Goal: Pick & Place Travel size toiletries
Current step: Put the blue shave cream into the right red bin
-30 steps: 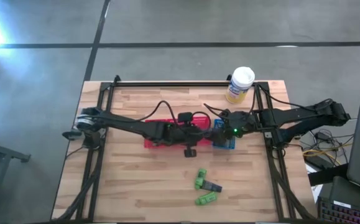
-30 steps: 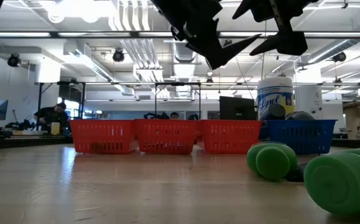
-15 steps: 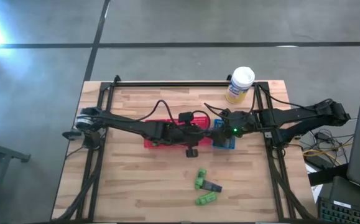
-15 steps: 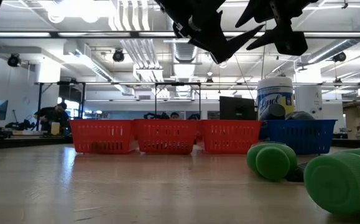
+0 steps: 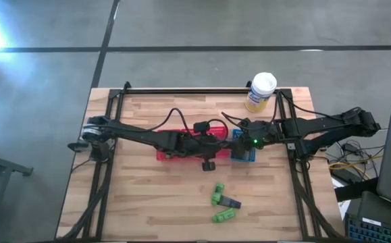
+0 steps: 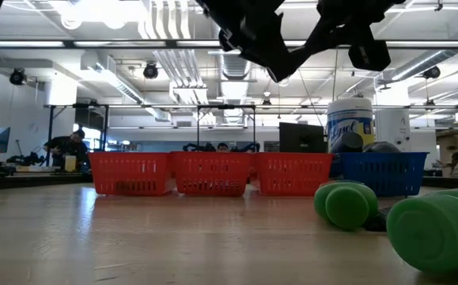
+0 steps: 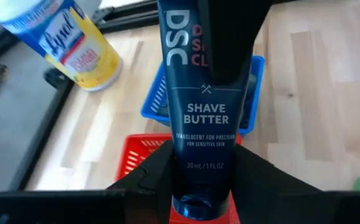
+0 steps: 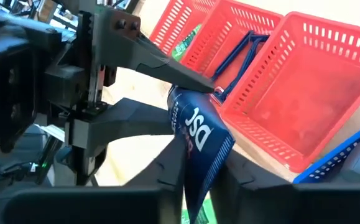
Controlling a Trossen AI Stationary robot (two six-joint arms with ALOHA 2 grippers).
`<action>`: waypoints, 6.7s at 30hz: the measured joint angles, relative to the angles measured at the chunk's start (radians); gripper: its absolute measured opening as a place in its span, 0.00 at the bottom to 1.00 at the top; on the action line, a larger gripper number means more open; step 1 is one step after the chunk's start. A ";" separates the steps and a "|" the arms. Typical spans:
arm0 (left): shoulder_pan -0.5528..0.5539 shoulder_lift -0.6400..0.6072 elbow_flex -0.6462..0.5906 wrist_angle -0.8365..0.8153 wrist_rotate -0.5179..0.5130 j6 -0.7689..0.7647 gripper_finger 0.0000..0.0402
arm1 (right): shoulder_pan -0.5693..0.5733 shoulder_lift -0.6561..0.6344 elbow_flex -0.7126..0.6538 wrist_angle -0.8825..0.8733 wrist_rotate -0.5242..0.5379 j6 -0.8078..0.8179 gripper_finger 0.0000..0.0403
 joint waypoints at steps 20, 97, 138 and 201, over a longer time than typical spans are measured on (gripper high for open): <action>-0.012 -0.115 -0.145 -0.300 0.065 -0.342 0.57 | -0.006 0.102 0.000 -0.115 0.263 -0.023 0.05; -0.004 -0.702 -0.840 0.110 -0.024 -0.461 0.58 | 0.116 0.547 0.504 -0.684 -0.018 -0.248 0.45; -0.018 -0.701 -0.840 0.115 0.134 -0.660 0.58 | 0.617 0.749 0.234 -0.163 0.089 -0.112 0.64; -0.087 -0.145 -0.312 0.468 0.186 0.861 0.51 | 0.111 0.161 0.169 -0.224 -0.292 -0.154 0.32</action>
